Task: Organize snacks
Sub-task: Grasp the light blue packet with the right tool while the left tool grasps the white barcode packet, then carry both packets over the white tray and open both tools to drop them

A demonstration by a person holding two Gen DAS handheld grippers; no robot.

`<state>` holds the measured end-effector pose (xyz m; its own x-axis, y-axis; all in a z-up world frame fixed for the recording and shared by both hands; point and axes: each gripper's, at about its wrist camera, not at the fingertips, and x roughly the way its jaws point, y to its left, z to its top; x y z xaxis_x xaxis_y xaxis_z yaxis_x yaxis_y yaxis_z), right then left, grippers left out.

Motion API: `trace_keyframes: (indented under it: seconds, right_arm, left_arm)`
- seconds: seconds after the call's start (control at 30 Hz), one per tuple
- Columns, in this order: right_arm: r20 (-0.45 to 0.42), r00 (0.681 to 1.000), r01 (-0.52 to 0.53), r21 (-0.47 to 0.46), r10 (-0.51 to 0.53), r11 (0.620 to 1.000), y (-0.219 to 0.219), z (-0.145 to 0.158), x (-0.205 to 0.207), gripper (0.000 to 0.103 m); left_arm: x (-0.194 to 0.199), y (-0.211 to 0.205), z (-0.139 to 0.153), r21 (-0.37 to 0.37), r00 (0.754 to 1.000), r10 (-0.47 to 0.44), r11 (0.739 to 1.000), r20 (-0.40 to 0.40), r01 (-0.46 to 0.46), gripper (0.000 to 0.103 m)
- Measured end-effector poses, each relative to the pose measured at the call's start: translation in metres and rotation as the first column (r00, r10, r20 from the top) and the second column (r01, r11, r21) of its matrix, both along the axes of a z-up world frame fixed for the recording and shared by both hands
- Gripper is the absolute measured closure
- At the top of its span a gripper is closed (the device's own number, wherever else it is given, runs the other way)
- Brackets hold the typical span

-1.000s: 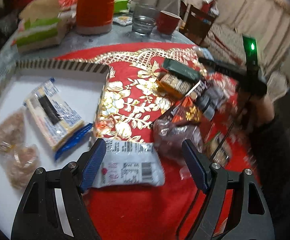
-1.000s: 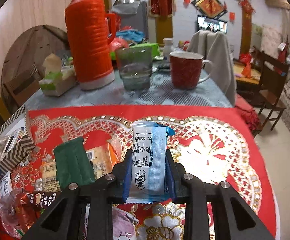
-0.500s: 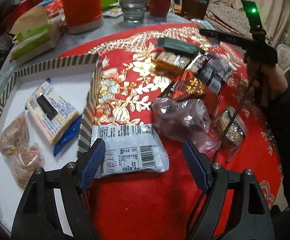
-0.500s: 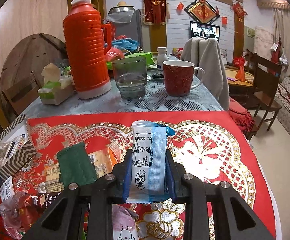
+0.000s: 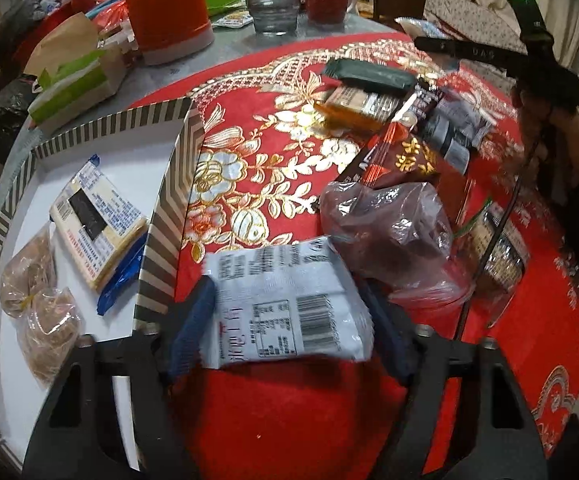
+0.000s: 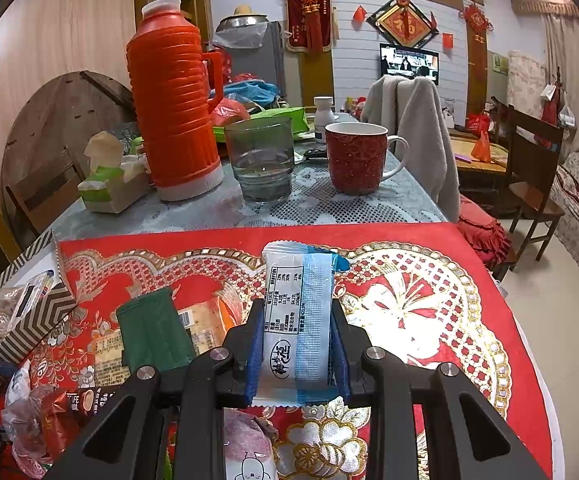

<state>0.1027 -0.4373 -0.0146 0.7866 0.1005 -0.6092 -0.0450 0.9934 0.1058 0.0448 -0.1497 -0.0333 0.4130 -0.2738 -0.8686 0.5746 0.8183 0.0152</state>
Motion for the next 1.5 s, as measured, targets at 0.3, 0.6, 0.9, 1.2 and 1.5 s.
trace_keyframes:
  seconds: [0.3, 0.6, 0.9, 1.2, 1.5]
  right_arm:
    - [0.025, 1.000, -0.012, 0.023, 0.012, 1.000, -0.002, 0.002, -0.003, 0.075]
    - [0.061, 0.998, -0.019, -0.003, 0.019, 1.000, 0.003, 0.005, -0.009, 0.075]
    - [0.114, 0.992, -0.049, 0.035, 0.045, 0.998, 0.038, 0.024, -0.029, 0.075]
    - [0.129, 0.947, -0.310, 0.148, 0.293, 0.939, 0.168, 0.053, -0.042, 0.075]
    - [0.037, 0.916, -0.399, 0.185, 0.400, 0.898, 0.281, 0.034, -0.005, 0.075]
  left_arm:
    - [0.012, 0.023, 0.020, -0.116, 0.996, 0.083, 0.990, 0.030, -0.079, 0.087]
    - [0.017, 0.060, 0.059, -0.407, 0.987, 0.158, 0.903, 0.022, -0.136, 0.087]
    - [0.046, 0.169, 0.063, -0.553, 0.834, 0.538, 0.660, -0.126, -0.509, 0.087]
    - [0.049, 0.205, 0.057, -0.525, 0.737, 0.660, 0.581, -0.144, -0.622, 0.087]
    - [0.053, 0.203, 0.047, -0.470, 0.726, 0.673, 0.599, -0.144, -0.648, 0.088]
